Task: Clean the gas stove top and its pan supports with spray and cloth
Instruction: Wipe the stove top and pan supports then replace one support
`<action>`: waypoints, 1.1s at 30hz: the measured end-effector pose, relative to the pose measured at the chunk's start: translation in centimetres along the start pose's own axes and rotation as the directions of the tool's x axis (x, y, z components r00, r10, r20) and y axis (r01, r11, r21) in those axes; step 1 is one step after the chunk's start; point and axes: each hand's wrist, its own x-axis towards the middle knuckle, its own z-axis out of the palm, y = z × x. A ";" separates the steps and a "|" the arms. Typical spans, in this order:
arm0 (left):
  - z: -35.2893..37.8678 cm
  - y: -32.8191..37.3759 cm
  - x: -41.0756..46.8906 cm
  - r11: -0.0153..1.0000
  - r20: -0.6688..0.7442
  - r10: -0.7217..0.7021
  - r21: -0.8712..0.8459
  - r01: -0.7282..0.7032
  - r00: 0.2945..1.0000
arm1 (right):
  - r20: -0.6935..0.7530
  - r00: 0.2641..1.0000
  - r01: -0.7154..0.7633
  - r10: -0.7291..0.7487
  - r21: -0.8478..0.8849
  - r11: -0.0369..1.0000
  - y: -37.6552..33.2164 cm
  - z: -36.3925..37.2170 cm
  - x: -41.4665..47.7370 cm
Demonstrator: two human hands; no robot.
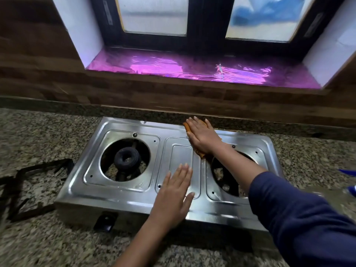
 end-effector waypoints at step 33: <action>-6.3 -13.9 -4.5 0.943 0.058 0.314 0.097 -0.318 0.948 | -0.161 0.657 -0.695 0.736 0.248 0.675 -12.9 3.7 -1.6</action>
